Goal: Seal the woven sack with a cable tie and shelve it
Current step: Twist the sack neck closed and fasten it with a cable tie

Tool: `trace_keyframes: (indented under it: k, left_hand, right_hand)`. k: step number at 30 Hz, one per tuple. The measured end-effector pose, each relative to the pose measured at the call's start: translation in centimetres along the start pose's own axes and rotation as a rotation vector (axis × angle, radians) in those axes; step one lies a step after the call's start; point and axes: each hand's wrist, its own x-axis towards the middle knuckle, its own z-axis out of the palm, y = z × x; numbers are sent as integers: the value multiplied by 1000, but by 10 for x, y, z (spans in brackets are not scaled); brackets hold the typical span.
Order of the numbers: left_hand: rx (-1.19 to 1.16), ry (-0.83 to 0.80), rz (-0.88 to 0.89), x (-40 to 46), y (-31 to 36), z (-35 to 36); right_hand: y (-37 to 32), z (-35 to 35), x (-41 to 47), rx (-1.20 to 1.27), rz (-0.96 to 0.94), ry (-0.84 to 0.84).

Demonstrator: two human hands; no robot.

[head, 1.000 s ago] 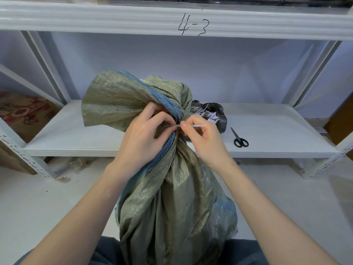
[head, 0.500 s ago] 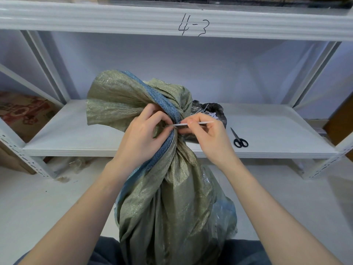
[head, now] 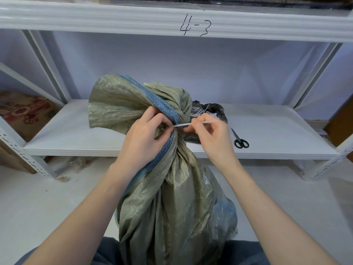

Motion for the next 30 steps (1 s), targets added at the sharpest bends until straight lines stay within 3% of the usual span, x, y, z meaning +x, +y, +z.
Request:
trace_keyframes:
  k: [6, 14, 30]
  left_hand:
    - [-31, 12, -25, -3, 2, -2]
    - [-29, 1, -11, -2, 4, -1]
    - [11, -17, -74, 0, -3, 6]
  right_hand:
    - [14, 17, -5, -108, 8, -93]
    - [18, 21, -1, -210, -65, -93]
    - [23, 14, 6, -93, -8, -43]
